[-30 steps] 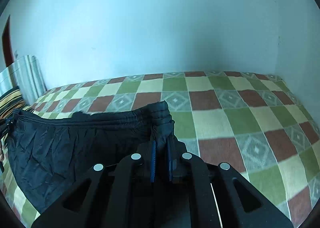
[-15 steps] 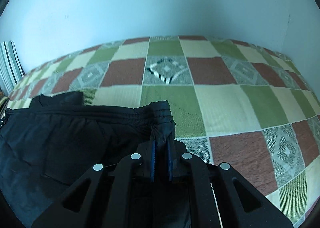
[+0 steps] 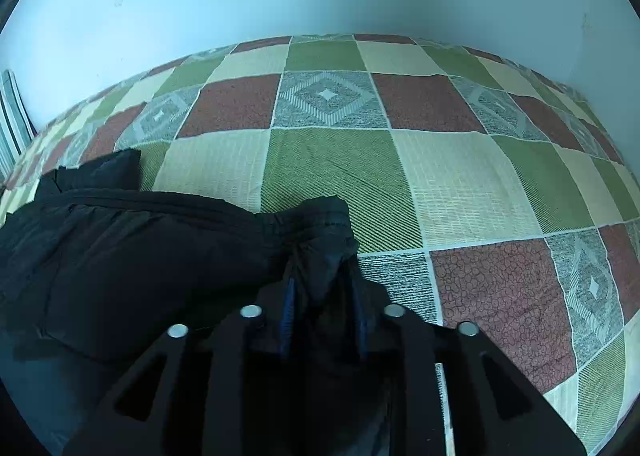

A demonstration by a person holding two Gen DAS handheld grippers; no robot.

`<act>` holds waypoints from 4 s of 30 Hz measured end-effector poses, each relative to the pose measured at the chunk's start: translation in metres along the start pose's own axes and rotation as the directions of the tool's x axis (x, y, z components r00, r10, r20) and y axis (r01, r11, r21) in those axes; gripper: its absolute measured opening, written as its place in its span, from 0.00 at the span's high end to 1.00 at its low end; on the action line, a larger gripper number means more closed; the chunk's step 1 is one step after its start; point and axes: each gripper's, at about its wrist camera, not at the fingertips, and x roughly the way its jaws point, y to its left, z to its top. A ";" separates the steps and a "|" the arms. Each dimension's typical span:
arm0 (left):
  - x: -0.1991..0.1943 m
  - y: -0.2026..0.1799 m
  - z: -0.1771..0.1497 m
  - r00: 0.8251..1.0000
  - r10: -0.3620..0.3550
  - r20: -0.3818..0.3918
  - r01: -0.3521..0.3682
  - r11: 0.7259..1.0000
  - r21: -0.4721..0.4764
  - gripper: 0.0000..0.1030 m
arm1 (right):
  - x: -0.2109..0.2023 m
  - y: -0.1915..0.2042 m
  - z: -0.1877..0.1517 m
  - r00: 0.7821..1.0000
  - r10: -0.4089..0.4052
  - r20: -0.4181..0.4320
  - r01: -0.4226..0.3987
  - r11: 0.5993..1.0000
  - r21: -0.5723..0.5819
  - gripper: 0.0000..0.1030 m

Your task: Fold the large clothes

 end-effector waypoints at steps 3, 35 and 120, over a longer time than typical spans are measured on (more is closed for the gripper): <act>-0.017 0.012 0.000 1.000 -0.008 0.014 0.009 0.999 -0.038 0.74 | -0.016 -0.006 0.003 1.000 -0.014 0.015 0.013 0.999 0.041 0.56; -0.056 -0.113 -0.021 0.998 -0.059 0.024 0.062 0.992 -0.110 0.54 | -0.014 0.155 -0.049 0.996 -0.005 0.089 0.012 0.997 -0.076 0.47; -0.035 0.043 -0.103 0.899 -0.413 -0.148 0.353 0.881 -0.315 0.14 | -0.056 -0.006 -0.112 0.992 0.119 -0.040 -0.112 0.984 0.140 0.30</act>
